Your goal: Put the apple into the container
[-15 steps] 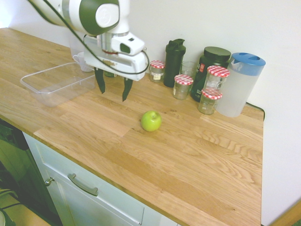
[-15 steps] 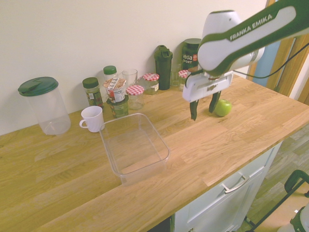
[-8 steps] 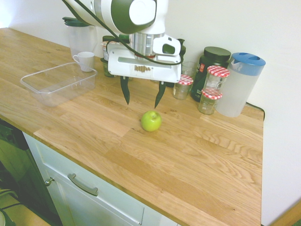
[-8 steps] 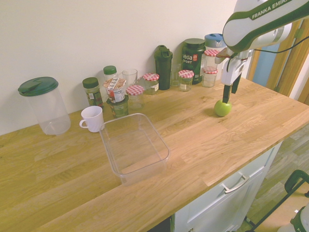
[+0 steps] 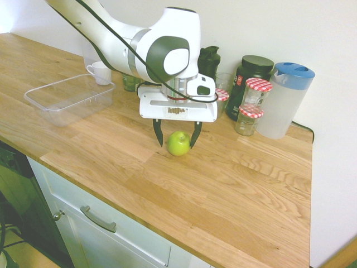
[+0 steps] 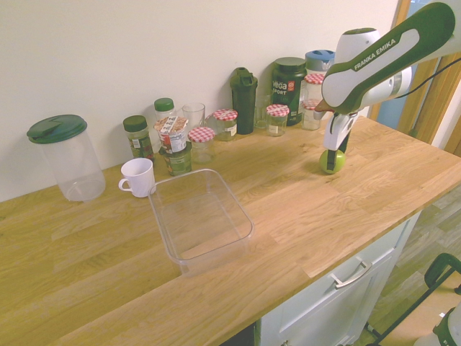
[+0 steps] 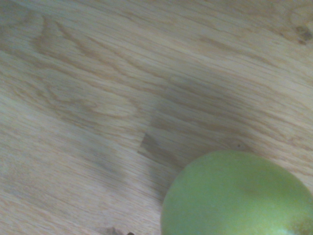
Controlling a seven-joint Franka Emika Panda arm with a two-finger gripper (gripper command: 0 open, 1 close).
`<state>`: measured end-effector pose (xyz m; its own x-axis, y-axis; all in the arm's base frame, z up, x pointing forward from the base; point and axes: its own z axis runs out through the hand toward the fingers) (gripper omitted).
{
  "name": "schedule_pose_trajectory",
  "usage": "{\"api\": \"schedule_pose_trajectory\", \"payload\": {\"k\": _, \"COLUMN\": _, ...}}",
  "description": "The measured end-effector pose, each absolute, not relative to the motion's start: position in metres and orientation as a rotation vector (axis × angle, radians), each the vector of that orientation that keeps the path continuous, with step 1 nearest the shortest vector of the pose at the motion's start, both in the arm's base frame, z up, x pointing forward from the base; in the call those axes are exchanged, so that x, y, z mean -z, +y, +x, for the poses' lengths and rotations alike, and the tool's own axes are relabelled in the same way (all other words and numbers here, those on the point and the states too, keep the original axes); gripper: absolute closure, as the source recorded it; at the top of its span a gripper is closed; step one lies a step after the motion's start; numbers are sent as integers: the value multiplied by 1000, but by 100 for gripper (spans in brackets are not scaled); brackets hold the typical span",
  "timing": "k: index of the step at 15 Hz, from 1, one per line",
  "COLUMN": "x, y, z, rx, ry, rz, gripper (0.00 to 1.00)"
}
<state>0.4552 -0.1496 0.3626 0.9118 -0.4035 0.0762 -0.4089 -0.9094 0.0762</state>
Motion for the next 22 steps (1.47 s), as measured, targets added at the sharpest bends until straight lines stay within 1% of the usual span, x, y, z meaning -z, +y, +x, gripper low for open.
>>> {"api": "schedule_pose_trajectory", "payload": {"k": 7, "x": -357, "y": -150, "z": 456, "rx": -66, "ry": -661, "rz": 2977, "gripper": 100}}
{"api": "schedule_pose_trajectory", "payload": {"k": 16, "x": -369, "y": -152, "z": 467, "rx": -68, "ry": -710, "rz": 2964, "gripper": 100}}
{"api": "schedule_pose_trajectory", "payload": {"k": 19, "x": -410, "y": -138, "z": 487, "rx": -117, "ry": -741, "rz": 2996, "gripper": 100}}
{"api": "schedule_pose_trajectory", "payload": {"k": 20, "x": -436, "y": -122, "z": 495, "rx": -147, "ry": -739, "rz": 3015, "gripper": 100}}
{"api": "schedule_pose_trajectory", "payload": {"k": 22, "x": -495, "y": -63, "z": 502, "rx": -213, "ry": -674, "rz": 3063, "gripper": 100}}
